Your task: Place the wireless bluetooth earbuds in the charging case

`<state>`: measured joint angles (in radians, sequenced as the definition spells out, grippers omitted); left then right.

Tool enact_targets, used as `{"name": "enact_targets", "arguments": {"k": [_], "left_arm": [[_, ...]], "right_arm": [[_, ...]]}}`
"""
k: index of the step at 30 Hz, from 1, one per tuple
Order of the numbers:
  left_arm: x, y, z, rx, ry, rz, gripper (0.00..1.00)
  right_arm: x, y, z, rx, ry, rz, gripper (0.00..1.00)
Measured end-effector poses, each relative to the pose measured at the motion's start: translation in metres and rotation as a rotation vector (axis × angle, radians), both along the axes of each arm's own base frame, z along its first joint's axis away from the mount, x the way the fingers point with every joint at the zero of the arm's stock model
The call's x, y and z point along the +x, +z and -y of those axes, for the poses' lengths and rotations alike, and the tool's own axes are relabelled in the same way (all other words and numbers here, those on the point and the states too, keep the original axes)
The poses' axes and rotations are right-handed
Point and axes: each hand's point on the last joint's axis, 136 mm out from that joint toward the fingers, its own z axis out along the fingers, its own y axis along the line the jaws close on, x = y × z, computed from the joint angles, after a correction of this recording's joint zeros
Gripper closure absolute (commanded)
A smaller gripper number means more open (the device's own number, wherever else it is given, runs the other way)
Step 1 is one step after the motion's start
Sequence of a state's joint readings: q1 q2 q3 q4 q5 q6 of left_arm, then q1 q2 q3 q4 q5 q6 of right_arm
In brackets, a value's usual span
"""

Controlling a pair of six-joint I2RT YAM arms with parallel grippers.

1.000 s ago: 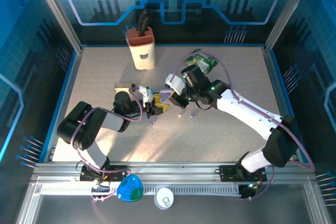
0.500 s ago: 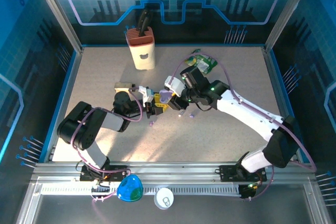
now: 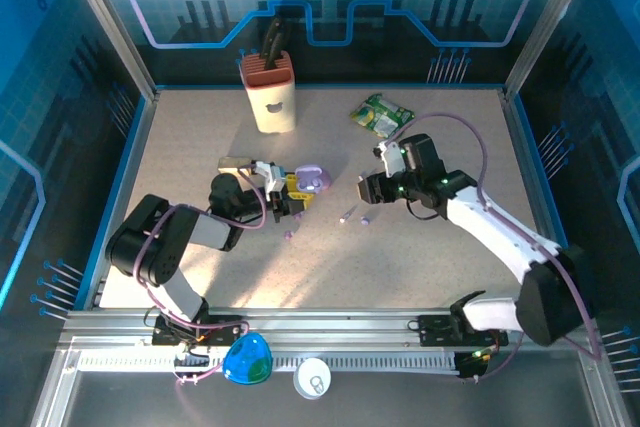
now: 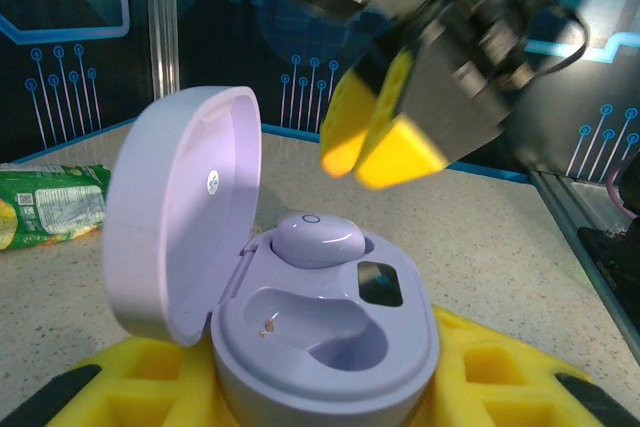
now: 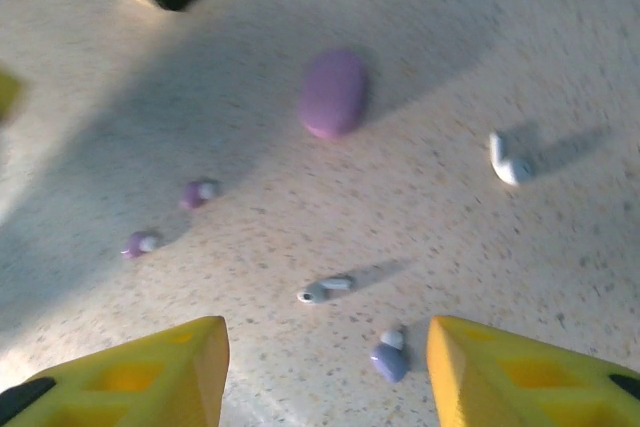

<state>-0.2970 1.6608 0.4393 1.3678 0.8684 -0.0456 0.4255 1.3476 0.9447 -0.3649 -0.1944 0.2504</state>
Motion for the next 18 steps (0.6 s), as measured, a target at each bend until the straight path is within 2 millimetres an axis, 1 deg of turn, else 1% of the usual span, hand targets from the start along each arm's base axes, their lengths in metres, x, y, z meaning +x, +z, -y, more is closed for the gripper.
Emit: {"name": "enact_targets", "arguments": {"k": [2, 4, 7, 10, 13, 16, 18], "left_arm": [[0.0, 0.002, 0.0, -0.002, -0.001, 0.006, 0.69], [0.0, 0.002, 0.0, -0.002, 0.0, 0.007, 0.69], [-0.002, 0.001, 0.0, -0.001, 0.0, 0.003, 0.69], [-0.004, 0.002, -0.001, -0.002, 0.0, 0.006, 0.69], [-0.004, 0.003, -0.001, -0.003, 0.0, 0.01, 0.69], [-0.004, 0.003, -0.001, -0.003, 0.0, 0.011, 0.69], [-0.004, 0.003, -0.001, -0.003, 0.0, 0.011, 0.69]], "right_arm": [[0.006, -0.028, 0.002, -0.025, -0.047, -0.096, 0.43], [0.008, -0.051, 0.001, -0.039, -0.073, -0.182, 0.43], [0.01, -0.079, 0.0, -0.062, -0.1, -0.287, 0.43], [0.011, -0.097, -0.002, -0.077, -0.111, -0.348, 0.43], [0.008, -0.111, -0.005, -0.08, -0.104, -0.395, 0.43], [0.006, -0.119, -0.008, -0.087, -0.093, -0.428, 0.43], [0.005, -0.119, -0.013, -0.087, -0.075, -0.433, 0.43]]}}
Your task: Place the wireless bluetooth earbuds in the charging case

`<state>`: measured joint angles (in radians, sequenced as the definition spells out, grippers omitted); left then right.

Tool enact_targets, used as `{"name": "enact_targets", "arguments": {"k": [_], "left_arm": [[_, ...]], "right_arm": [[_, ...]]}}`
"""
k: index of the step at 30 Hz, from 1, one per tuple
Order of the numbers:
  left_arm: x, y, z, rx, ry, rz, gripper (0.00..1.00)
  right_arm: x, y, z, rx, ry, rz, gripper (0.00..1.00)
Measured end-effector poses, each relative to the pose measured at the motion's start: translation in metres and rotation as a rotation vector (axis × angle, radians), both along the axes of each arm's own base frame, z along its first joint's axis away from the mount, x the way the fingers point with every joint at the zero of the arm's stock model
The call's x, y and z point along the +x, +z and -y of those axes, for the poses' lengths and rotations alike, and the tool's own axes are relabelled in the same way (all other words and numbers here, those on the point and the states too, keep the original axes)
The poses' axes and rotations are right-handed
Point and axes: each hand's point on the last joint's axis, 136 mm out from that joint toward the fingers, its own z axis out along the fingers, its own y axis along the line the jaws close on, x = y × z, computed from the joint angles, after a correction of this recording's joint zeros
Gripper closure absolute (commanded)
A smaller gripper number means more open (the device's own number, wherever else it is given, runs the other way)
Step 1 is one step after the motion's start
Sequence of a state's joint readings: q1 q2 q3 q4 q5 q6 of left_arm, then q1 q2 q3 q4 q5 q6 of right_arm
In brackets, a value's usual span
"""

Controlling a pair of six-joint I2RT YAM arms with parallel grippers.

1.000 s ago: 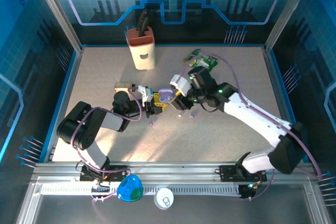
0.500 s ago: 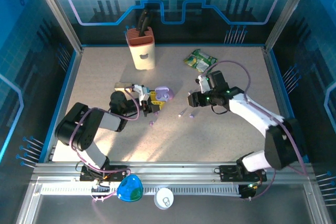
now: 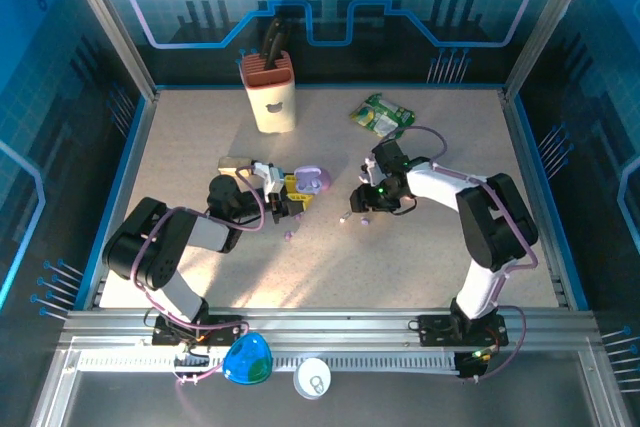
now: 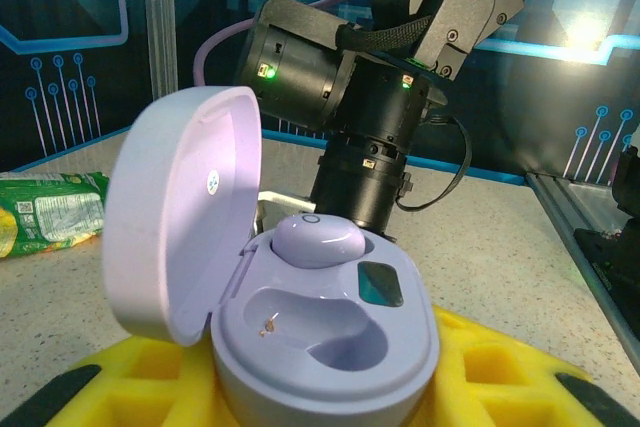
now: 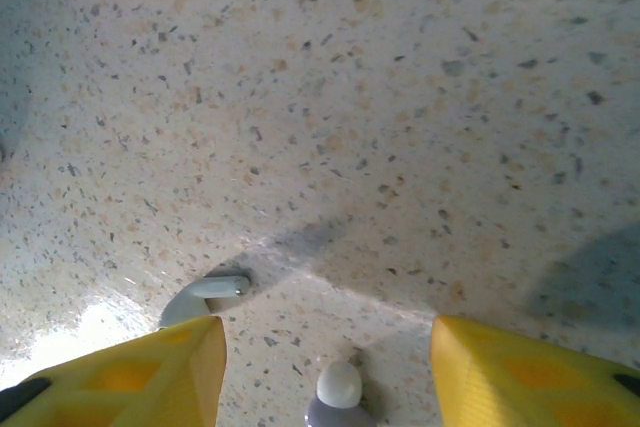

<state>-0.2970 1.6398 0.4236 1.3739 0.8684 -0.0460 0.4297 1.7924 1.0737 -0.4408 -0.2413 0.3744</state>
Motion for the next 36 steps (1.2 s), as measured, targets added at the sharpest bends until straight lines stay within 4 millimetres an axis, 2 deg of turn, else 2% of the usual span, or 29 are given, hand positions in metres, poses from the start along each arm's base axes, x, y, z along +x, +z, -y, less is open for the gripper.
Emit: {"name": "enact_targets", "arguments": {"k": [10, 21, 28, 31, 36], "left_arm": [[0.0, 0.0, 0.0, 0.0, 0.0, 0.0, 0.69], [0.0, 0.0, 0.0, 0.0, 0.0, 0.0, 0.69], [0.0, 0.0, 0.0, 0.0, 0.0, 0.0, 0.69], [0.0, 0.0, 0.0, 0.0, 0.0, 0.0, 0.69], [0.0, 0.0, 0.0, 0.0, 0.0, 0.001, 0.69]], "right_arm": [[-0.014, -0.007, -0.014, -0.017, 0.092, -0.05, 0.45], [-0.03, 0.003, -0.039, -0.017, 0.248, -0.051, 0.47], [-0.042, 0.004, -0.047, 0.005, 0.306, -0.082, 0.5], [-0.042, 0.012, -0.05, 0.029, 0.301, -0.071, 0.47], [-0.032, 0.043, -0.044, 0.077, 0.158, 0.04, 0.51]]}}
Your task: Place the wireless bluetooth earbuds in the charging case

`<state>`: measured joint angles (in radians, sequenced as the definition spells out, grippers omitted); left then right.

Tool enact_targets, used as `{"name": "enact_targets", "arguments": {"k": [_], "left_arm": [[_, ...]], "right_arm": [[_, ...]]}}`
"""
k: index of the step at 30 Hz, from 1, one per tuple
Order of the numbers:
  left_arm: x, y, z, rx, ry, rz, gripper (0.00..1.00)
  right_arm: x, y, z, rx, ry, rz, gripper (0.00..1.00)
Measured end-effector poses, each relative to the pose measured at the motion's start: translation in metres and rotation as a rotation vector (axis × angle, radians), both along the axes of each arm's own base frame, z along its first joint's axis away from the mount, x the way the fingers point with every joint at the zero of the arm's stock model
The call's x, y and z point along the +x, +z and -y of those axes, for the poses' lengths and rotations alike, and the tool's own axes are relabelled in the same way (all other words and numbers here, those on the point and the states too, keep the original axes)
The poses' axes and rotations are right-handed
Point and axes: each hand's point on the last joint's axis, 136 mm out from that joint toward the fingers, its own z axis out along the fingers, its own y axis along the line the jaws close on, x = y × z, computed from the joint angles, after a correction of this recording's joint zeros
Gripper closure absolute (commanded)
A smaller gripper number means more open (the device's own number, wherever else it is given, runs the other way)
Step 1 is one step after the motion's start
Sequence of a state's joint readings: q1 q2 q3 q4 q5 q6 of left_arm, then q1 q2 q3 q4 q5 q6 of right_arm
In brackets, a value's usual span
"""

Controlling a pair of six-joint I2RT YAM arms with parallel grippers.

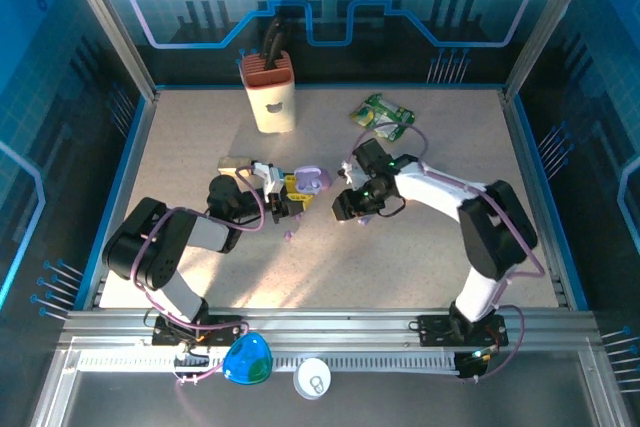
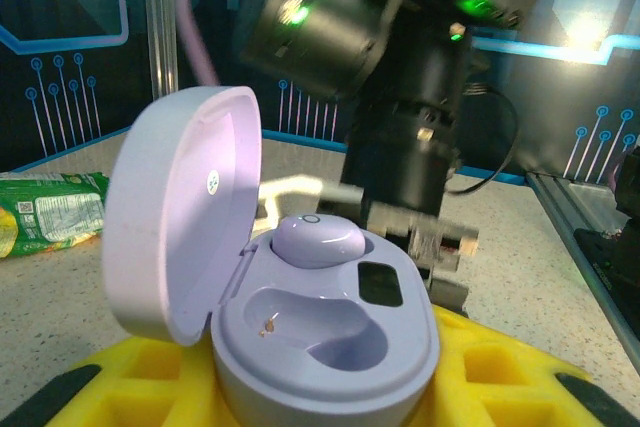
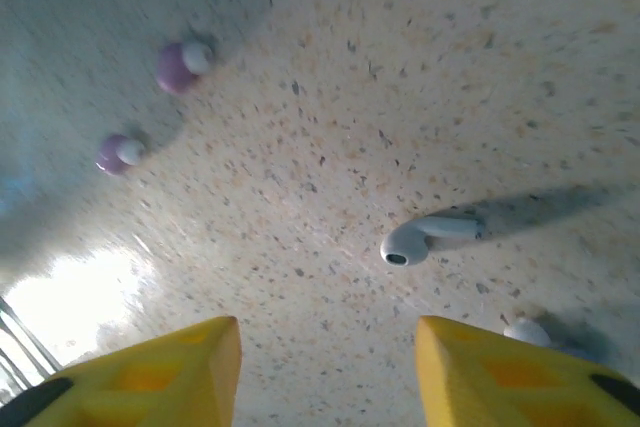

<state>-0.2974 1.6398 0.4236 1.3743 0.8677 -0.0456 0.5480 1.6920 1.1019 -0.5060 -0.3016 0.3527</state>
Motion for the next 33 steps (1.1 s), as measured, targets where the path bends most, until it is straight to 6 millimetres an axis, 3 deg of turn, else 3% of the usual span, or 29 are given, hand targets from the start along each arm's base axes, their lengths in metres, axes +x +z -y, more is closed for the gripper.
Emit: {"name": "enact_targets", "arguments": {"k": [4, 9, 12, 19, 33], "left_arm": [[0.001, 0.0, 0.0, 0.0, 0.003, 0.0, 0.69], [0.001, 0.0, 0.0, 0.0, 0.003, -0.001, 0.69], [0.001, 0.0, 0.0, 0.0, 0.003, -0.002, 0.68], [0.001, 0.0, 0.0, 0.0, 0.003, -0.003, 0.7], [0.0, 0.001, 0.0, -0.003, 0.003, -0.002, 0.69]], "right_arm": [[-0.002, 0.006, 0.02, 0.069, -0.253, 0.024, 0.51], [-0.018, -0.025, 0.041, 0.073, -0.481, -0.064, 0.52], [-0.017, -0.031, 0.047, 0.078, -0.563, -0.096, 0.53], [-0.002, -0.036, 0.049, 0.149, -0.66, -0.112, 0.56], [0.007, -0.049, 0.04, 0.206, -0.685, -0.148, 0.61]]}}
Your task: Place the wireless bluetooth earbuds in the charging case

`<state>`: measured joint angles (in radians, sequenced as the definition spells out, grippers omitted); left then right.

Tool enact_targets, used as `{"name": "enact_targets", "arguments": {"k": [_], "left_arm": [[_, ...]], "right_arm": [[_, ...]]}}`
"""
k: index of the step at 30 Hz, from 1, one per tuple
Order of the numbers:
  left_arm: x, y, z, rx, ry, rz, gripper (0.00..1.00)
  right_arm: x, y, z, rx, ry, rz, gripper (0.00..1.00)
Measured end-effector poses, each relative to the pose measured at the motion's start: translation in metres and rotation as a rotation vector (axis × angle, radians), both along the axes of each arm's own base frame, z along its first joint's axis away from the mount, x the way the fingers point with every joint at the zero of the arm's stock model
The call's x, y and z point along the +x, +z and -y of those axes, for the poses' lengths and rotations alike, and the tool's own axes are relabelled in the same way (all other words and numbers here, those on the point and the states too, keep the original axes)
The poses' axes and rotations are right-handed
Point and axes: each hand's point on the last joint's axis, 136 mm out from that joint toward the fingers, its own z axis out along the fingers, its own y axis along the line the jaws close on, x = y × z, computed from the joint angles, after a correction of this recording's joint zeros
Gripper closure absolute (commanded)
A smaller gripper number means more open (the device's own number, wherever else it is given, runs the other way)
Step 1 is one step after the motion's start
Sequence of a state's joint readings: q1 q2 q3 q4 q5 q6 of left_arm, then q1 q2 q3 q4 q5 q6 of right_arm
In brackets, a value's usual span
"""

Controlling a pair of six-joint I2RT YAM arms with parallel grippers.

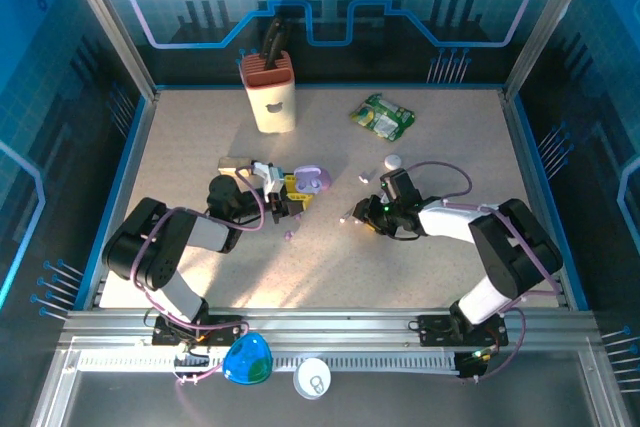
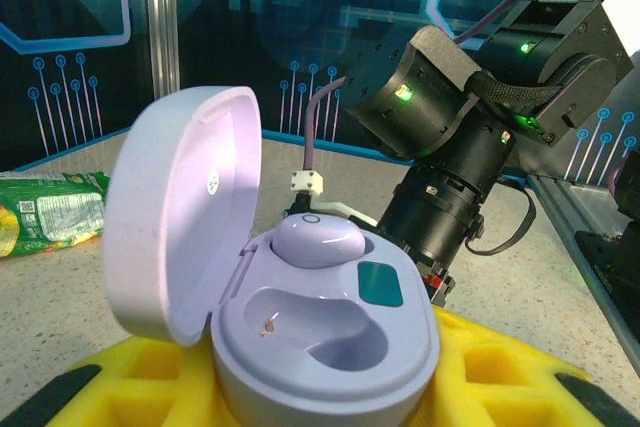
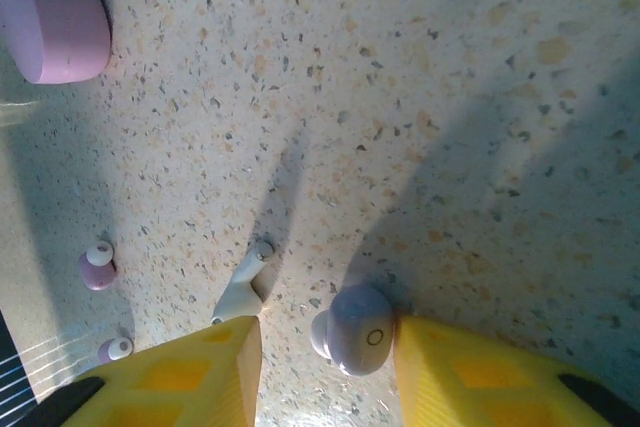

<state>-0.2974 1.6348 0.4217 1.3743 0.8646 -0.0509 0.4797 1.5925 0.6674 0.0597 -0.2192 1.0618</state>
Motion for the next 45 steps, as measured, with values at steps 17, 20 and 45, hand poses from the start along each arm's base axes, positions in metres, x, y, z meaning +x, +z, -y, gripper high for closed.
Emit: {"name": "enact_targets", "arguments": {"k": [17, 20, 45], "left_arm": [[-0.001, 0.0, -0.001, 0.0, 0.003, 0.001, 0.69], [-0.001, 0.0, -0.001, 0.0, 0.003, 0.001, 0.69], [0.023, -0.027, 0.02, 0.061, 0.099, 0.037, 0.74]], "right_arm": [[0.002, -0.008, 0.004, 0.025, 0.005, -0.031, 0.76], [0.002, -0.008, 0.004, 0.016, 0.026, -0.017, 0.76], [0.019, 0.147, -0.023, -0.14, 0.34, 0.502, 0.75]]}}
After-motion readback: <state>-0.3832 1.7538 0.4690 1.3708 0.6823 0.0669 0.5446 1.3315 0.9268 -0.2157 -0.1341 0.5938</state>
